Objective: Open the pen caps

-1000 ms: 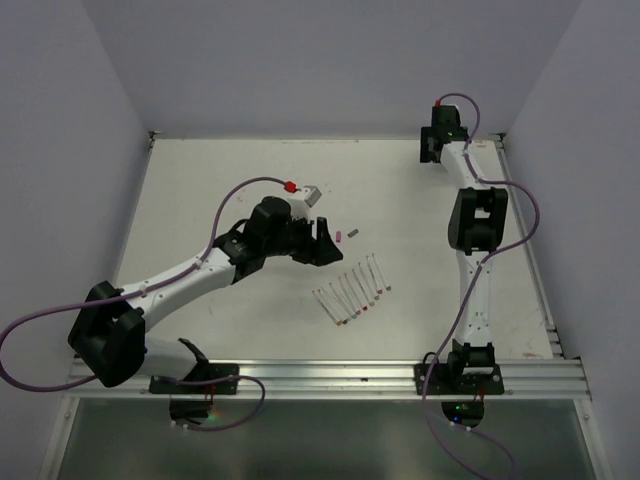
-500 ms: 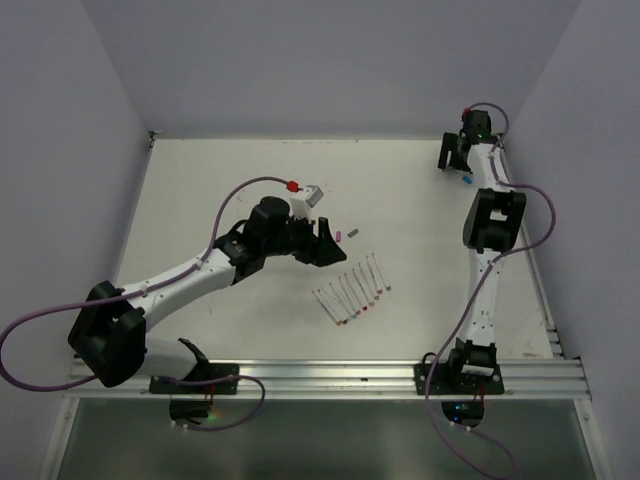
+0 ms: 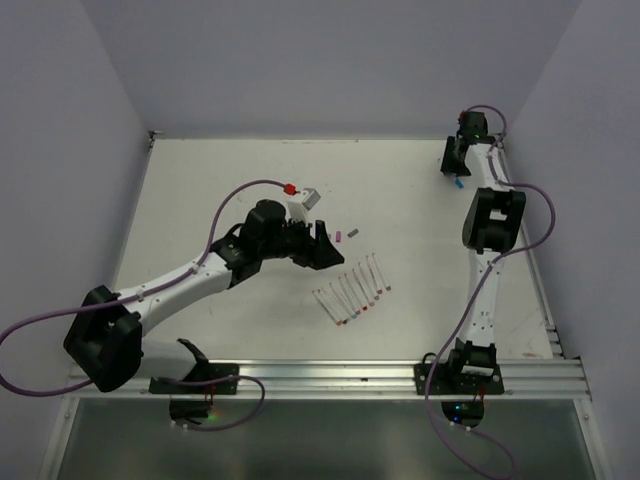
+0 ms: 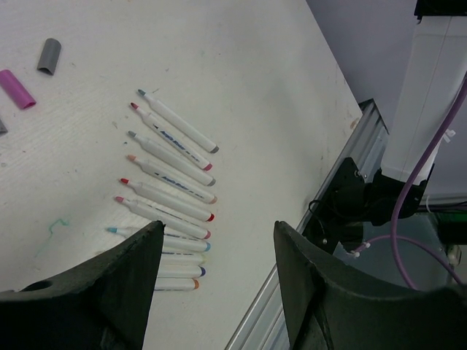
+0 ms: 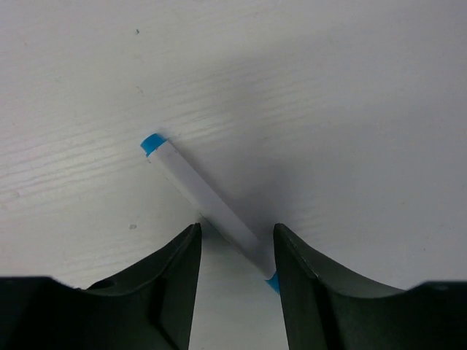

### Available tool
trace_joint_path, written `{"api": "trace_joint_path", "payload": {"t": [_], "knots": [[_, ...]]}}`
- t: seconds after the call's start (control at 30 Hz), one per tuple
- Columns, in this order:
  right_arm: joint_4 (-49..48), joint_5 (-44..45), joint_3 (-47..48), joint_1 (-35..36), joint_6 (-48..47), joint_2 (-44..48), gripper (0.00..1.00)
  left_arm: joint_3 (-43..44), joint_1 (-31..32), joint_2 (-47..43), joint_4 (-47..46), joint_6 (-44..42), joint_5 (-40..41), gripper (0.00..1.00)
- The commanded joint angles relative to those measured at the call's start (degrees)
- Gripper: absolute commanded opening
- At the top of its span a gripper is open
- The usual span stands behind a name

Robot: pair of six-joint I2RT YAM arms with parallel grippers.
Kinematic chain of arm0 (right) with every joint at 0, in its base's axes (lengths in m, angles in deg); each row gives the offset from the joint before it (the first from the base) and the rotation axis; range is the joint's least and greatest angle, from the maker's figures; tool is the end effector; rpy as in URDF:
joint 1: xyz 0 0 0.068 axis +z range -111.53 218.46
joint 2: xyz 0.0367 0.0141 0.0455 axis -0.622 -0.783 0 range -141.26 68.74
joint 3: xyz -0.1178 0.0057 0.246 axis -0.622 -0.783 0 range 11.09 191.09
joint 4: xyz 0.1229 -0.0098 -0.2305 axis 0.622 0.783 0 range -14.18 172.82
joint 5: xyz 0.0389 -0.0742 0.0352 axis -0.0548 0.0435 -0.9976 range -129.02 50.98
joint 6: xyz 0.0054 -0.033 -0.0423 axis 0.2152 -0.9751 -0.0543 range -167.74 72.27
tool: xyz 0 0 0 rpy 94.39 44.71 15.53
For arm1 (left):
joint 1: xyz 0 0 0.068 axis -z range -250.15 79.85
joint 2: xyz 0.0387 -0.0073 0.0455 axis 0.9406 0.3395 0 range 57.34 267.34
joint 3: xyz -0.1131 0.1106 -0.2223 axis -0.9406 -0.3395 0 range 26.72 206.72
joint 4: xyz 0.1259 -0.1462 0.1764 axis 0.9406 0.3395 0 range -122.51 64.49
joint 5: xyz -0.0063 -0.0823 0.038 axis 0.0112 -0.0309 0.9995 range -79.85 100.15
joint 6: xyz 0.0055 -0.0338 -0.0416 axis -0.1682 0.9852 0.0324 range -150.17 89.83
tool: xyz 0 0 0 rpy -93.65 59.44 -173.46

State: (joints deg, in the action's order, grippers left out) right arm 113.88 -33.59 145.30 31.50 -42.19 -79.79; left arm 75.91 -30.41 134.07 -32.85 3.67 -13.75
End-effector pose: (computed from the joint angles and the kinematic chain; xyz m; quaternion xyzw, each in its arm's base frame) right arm 0.5595 -0.0719 0.1623 0.1182 0.9382 -0.0489 0.3215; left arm 0.2207 -0.2023 0.2617 0.1507 0.8284 -0.4469 0.3023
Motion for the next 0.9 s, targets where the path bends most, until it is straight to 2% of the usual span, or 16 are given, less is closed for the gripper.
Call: {"api": "trace_joint_path", "payload": {"t": [0.0, 0.07, 0.1, 0.27, 0.37, 0.43, 0.47, 0.57, 0.63, 0.7, 0.8, 0.87], "knots": [[8.0, 1.3, -3.6, 1.5, 0.3, 0.4, 0.42, -0.9, -0.4, -4.4, -1.3, 0.9, -0.7, 0.65], [8.5, 1.6, -4.7, 1.9, 0.8, 0.8, 0.35, -1.8, -0.4, -6.2, -0.8, 1.2, -0.1, 0.65], [8.7, 1.7, -5.2, 2.2, 1.0, 0.9, 0.25, -2.1, -0.4, -6.7, -0.4, 1.4, 0.2, 0.65], [8.9, 2.0, -6.9, 3.8, 3.1, 1.6, 0.01, -4.1, -0.5, -8.6, -0.1, 3.6, 0.4, 0.65], [5.5, -0.1, -12.0, 5.2, 6.5, 3.8, 0.00, -5.0, -0.5, -8.6, -0.6, 5.1, -0.4, 0.65], [0.2, 0.9, -16.6, 6.5, 9.7, 9.3, 0.00, -5.5, -0.5, -8.7, -1.5, 6.1, -0.4, 0.65], [-4.4, 1.7, -22.4, 8.5, 12.1, 14.9, 0.00, -6.0, -0.7, -8.9, -2.3, 7.1, -0.4, 0.65], [-8.9, 2.6, -32.2, 11.6, 15.6, 23.7, 0.00, -6.6, -1.2, -9.0, -3.6, 9.5, -0.3, 0.65], [-12.1, 1.8, -37.0, 13.5, 20.4, 33.2, 0.00, -6.0, -1.9, -8.4, -4.0, 10.4, -0.6, 0.64], [-15.0, 0.8, -44.5, 17.6, 22.6, 39.5, 0.00, -4.1, -2.6, -7.2, -4.3, 11.2, -1.1, 0.63], [-15.2, -1.7, -50.3, 22.9, 26.3, 48.8, 0.00, -2.3, -3.4, -6.0, -6.9, 10.7, -1.9, 0.62], [-17.5, -6.6, -55.8, 25.8, 29.3, 55.2, 0.00, -1.5, -3.8, -5.5, -7.7, 10.3, -1.0, 0.61]]}}
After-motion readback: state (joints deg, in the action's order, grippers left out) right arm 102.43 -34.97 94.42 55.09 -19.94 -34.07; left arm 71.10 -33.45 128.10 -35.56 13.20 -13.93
